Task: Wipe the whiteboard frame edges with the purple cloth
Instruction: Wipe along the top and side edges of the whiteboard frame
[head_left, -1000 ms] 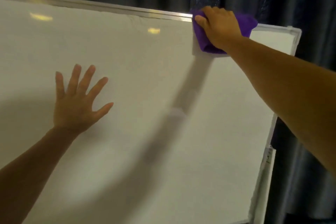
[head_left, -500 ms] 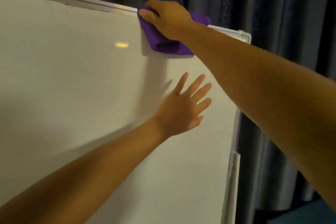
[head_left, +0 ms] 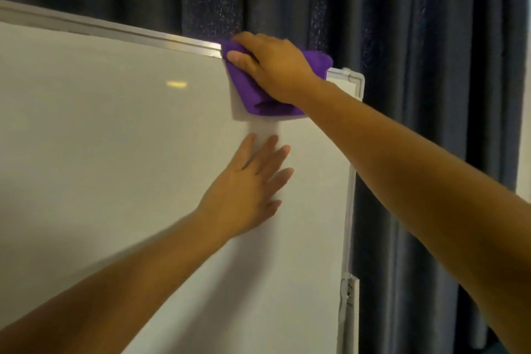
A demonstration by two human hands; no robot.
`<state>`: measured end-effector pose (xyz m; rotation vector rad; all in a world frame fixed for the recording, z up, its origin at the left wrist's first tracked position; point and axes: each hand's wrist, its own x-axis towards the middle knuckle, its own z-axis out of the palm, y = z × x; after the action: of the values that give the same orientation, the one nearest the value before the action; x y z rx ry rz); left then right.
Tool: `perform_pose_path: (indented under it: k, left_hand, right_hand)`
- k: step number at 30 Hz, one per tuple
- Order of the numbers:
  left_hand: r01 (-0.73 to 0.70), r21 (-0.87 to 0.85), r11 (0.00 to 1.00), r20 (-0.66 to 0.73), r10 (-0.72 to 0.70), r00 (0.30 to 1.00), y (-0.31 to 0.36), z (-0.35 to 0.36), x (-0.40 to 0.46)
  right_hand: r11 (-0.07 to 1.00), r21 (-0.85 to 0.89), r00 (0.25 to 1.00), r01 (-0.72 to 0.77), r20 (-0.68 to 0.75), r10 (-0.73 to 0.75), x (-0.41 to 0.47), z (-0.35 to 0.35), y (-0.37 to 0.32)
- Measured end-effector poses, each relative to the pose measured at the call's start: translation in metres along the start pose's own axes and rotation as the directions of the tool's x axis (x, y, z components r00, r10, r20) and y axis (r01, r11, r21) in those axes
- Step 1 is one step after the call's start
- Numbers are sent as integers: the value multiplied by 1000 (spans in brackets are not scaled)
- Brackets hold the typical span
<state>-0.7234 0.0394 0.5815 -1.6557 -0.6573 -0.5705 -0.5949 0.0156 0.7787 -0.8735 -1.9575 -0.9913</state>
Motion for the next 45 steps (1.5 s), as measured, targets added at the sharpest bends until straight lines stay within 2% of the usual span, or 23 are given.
perform_pose_path:
  k: [2, 5, 11, 14, 17, 19, 21, 24, 26, 30, 33, 37, 41, 45]
  left_hand:
    - [8, -42, 999, 7, -8, 1000, 0, 0, -1]
    - [44, -5, 999, 13, -44, 999, 5, 1, -3]
    - [157, 48, 986, -1, -157, 988, 55, -5, 34]
    - [241, 80, 967, 34, -244, 969, 67, -9, 60]
    - [311, 133, 941, 61, -321, 945, 70, -9, 70]
    - [325, 148, 934, 62, -336, 940, 65, -7, 72]
    - [357, 149, 922, 48, -368, 929, 57, -6, 78]
    - [410, 107, 906, 19, -414, 910, 44, -1, 77]
    - [383, 91, 919, 22, -386, 922, 37, 4, 70]
    - [363, 102, 926, 3, -366, 931, 35, 8, 63]
    - [377, 106, 920, -47, -375, 926, 32, 8, 60]
    - [368, 97, 925, -87, -361, 929, 26, 8, 52]
    - [370, 113, 922, -99, -360, 928, 20, -1, 43]
    - [378, 127, 917, -95, -368, 925, 15, -10, 36]
  right_hand:
    - [1000, 1, 998, -14, 57, 14, -11, -7, 29]
    - [999, -32, 996, -32, 88, 35, -30, -18, 67]
    - [985, -117, 987, 129, 115, -115, -42, -36, 108]
    - [960, -201, 960, 194, 239, -144, -47, -48, 140]
    - [964, -204, 947, 172, 304, -104, -58, -60, 182]
    - [986, -118, 953, 120, 291, -81, -69, -58, 204]
    - [996, 77, 969, 53, 238, -70, -78, -49, 214]
    - [926, 376, 992, -14, 121, -34, -84, -30, 221]
    - [832, 548, 995, -90, 90, 48, -88, -23, 223]
    - [544, 821, 965, -172, 30, 260, -100, -5, 214]
    - [463, 871, 899, -167, -59, 435, -108, 10, 196]
    - [448, 873, 806, -193, -119, 580, -116, 28, 169]
    - [482, 853, 779, -201, -159, 607, -117, 33, 150]
    - [533, 827, 804, -179, -190, 564, -120, 37, 140]
